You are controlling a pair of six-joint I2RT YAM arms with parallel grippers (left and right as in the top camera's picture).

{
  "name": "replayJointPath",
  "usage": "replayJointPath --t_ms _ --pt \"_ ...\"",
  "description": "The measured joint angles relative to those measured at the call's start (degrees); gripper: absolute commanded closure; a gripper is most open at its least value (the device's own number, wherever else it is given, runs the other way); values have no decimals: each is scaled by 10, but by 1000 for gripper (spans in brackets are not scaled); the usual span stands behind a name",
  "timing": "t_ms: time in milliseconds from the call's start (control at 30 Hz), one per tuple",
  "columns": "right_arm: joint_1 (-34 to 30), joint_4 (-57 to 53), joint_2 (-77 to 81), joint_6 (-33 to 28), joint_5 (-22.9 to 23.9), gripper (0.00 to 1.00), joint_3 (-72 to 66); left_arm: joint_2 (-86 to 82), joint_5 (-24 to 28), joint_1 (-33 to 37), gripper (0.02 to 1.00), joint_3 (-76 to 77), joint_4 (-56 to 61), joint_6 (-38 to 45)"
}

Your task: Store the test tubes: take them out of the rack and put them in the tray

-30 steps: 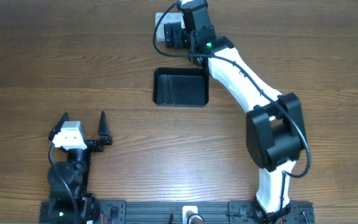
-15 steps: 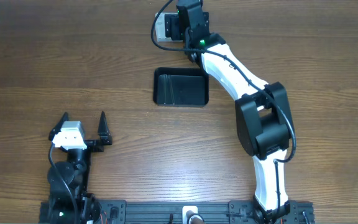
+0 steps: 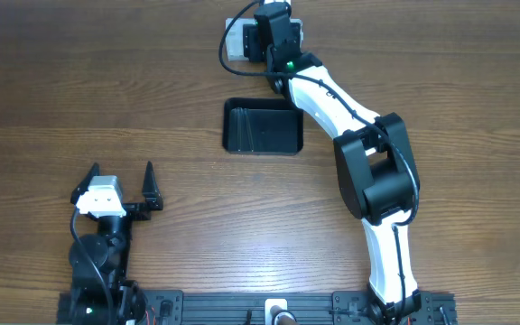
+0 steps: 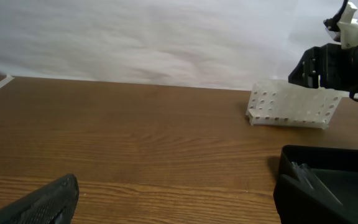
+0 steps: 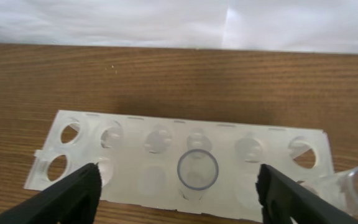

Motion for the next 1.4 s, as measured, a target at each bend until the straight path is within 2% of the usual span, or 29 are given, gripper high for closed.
replayJointPath --t_ms 133,400,633,767,1000,1400 --pt "0 7 0 0 4 389 0 0 0 0 18 0 0 0" --pt "0 8 0 -3 15 619 0 0 0 0 20 0 0 0" --pt "0 7 0 -5 19 627 0 0 0 0 20 0 0 0" --pt "0 7 0 -12 20 709 0 0 0 0 20 0 0 0" --pt "0 6 0 -13 27 726 0 0 0 0 18 0 0 0" --pt "0 6 0 -13 30 890 0 0 0 0 18 0 0 0"
